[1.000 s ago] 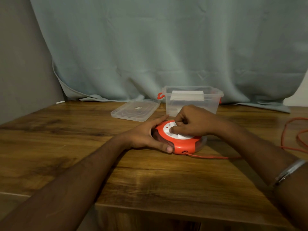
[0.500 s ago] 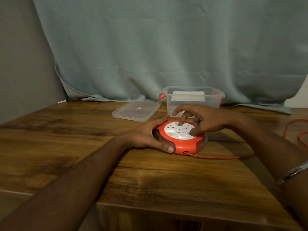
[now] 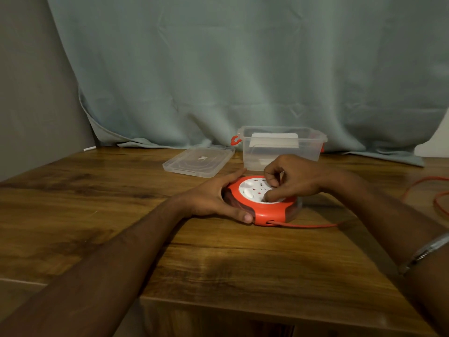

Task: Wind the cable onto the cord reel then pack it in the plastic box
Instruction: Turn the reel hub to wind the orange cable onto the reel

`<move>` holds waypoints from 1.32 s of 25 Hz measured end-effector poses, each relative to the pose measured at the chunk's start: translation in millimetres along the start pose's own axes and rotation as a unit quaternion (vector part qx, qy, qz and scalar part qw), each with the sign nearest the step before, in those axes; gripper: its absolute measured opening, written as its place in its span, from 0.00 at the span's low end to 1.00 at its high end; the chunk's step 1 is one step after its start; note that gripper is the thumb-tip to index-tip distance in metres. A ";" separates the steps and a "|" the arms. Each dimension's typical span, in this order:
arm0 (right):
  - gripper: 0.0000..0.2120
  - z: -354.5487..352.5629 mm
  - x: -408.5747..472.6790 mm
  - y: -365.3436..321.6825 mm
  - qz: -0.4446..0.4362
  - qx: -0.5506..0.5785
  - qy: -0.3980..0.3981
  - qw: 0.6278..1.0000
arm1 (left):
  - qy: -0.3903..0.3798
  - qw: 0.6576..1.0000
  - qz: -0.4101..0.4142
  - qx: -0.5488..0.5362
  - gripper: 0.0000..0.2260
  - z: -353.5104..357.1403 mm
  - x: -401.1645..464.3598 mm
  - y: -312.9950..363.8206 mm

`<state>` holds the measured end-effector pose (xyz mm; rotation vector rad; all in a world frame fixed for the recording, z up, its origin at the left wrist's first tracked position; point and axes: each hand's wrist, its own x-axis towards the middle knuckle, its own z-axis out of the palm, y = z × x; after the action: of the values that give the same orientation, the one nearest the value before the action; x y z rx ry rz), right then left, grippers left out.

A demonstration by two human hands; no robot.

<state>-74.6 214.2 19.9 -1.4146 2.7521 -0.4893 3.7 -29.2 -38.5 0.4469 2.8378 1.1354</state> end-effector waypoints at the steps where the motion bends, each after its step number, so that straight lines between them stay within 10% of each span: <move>1: 0.18 1.1 0.2 -0.5 0.003 -0.003 0.005 1.000 | 0.000 1.000 0.000 0.000 0.61 0.1 0.5 -0.6; 14: 0.24 20.8 6.1 -15.4 -0.008 -0.035 0.105 0.994 | -0.004 1.000 0.006 -0.020 0.58 -0.7 3.2 -4.9; 19: 0.07 4.8 1.1 -14.7 -0.024 -0.003 0.099 0.995 | 0.006 1.000 0.004 -0.020 0.60 -0.4 2.7 -4.2; 33: 0.31 -9.4 -3.4 7.0 0.013 0.087 -0.023 0.996 | 0.016 1.000 0.010 -0.011 0.63 1.1 2.1 -2.7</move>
<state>-79.5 223.3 26.5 -1.3309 2.6155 -0.6662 1.2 -29.7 -41.0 0.4600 2.8505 1.1877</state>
